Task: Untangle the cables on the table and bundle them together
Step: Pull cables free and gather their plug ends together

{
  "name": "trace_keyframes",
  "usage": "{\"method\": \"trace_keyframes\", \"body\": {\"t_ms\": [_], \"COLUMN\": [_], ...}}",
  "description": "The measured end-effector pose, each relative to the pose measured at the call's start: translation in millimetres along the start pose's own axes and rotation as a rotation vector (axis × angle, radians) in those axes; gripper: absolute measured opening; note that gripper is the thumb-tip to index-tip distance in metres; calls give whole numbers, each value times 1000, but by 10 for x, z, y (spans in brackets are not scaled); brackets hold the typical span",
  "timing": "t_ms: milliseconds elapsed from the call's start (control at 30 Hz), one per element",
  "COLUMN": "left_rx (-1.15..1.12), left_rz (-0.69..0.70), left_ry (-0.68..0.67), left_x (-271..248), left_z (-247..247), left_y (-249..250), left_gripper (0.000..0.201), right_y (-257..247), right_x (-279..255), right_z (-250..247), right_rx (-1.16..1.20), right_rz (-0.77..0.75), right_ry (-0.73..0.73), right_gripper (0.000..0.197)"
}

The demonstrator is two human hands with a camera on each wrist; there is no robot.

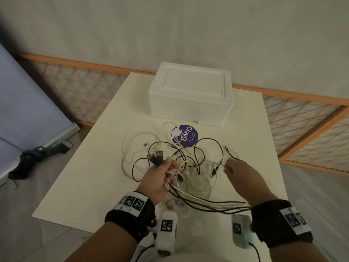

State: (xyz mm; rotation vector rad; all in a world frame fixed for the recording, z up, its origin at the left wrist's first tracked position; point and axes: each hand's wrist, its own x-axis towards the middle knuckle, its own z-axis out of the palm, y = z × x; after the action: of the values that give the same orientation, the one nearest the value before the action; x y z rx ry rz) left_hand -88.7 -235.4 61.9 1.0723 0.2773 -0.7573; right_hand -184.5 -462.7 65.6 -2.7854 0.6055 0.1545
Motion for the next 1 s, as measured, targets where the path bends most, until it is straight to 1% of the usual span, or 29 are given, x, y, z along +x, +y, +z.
{"method": "trace_keyframes", "body": {"t_ms": [67, 100, 200, 233, 300, 400, 433, 500, 567, 667, 733, 800, 867, 933, 1000], "left_rx": [64, 88, 169, 201, 231, 202, 187, 170, 167, 135, 122, 121, 108, 86, 75], "left_rz": [40, 61, 98, 97, 97, 115, 120, 127, 130, 126, 118, 115, 117, 124, 143], "left_ry": [-34, -54, -105, -119, -139, -123, -107, -95, -98, -92, -102, -103, -94, -96, -66], "left_x": [44, 59, 82, 78, 75, 100, 113, 142, 169, 195, 200, 208, 214, 207, 199], "left_z": [78, 122, 262, 306, 372, 393, 385, 360, 338, 317, 313, 308, 308, 332, 365], "left_y": [26, 41, 71, 74, 69, 60, 60, 58, 51, 47, 59, 60, 56, 58, 78], "left_gripper": [18, 18, 21, 19, 11, 5, 4, 3, 8, 17, 20, 20, 20, 23, 27], "right_y": [-160, -249, -563, -654, -818, -939, -965, -982, -960, -906, -886, -873, -868, -874, -876], "right_x": [71, 89, 96, 98, 116, 144, 144, 169, 199, 198, 157, 131, 123, 112, 104], "right_z": [-103, -126, -227, -255, -342, -445, -459, -443, -360, -209, -142, -103, -81, -66, -41], "right_rx": [-31, -38, 26, 91, 233, 395, 475, 587, 554, 447, 433, 455, 494, 522, 495], "right_rz": [-160, -248, -418, -448, -435, -310, -288, -248, -206, -181, -189, -172, -163, -161, -181], "right_ry": [29, 39, 70, 100, 111, 16, 16, 61, 57, -85, -154, -159, -128, -137, -165], "right_gripper": [17, 17, 13, 11, 13, 18, 24, 36, 40, 32, 31, 31, 32, 33, 26]}}
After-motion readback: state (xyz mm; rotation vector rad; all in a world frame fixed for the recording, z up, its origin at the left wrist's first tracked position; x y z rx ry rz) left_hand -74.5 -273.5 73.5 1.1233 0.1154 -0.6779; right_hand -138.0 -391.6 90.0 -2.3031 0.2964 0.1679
